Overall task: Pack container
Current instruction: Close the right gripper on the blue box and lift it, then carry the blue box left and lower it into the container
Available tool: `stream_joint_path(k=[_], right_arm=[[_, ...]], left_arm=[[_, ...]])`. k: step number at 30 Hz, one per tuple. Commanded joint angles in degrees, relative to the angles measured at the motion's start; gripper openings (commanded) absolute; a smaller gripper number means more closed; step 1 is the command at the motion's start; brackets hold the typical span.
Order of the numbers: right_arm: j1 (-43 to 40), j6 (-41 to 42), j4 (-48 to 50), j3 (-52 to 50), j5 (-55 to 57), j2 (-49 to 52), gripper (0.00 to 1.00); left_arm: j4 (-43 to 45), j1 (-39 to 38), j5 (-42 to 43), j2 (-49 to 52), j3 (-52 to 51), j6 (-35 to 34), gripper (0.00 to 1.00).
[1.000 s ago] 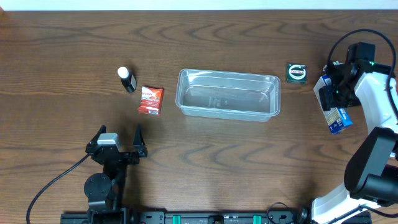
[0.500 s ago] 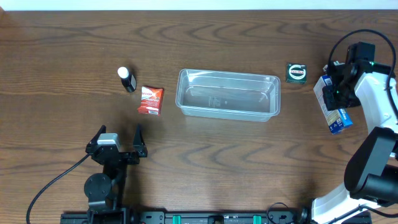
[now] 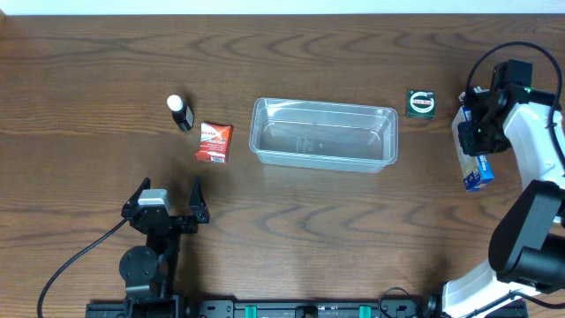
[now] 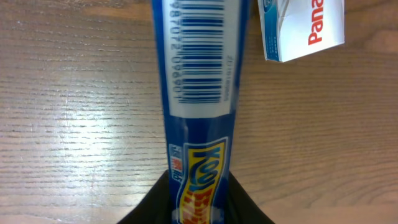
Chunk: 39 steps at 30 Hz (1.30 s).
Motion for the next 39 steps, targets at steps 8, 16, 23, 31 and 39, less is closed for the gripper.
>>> stream_joint_path(k=[8,16,23,31,39], right_arm=[[0.6,0.4,-0.4,1.4,0.3,-1.3,0.17],[4.6,0.4,-5.7,8.4,0.1,-4.7,0.20],[9.5,0.4,-12.3,19.7,-2.5,-6.7,0.12],[18.8,-1.4,-14.4,29.6,-14.5,-6.8,0.08],[30.4,-14.8,-14.2,29.3,-15.5,-6.7,0.16]], left_arm=[[-1.9,0.2,1.0,-0.3,-0.9,-0.3,0.98],[-1.9,0.2,1.0,-0.3,-0.9,-0.3,0.98],[-1.9,0.2,1.0,-0.3,-0.9,-0.3,0.98],[-1.9,0.2,1.0,-0.3,-0.9,-0.3,0.98],[-1.9,0.2,1.0,-0.3,-0.9,-0.3,0.98]])
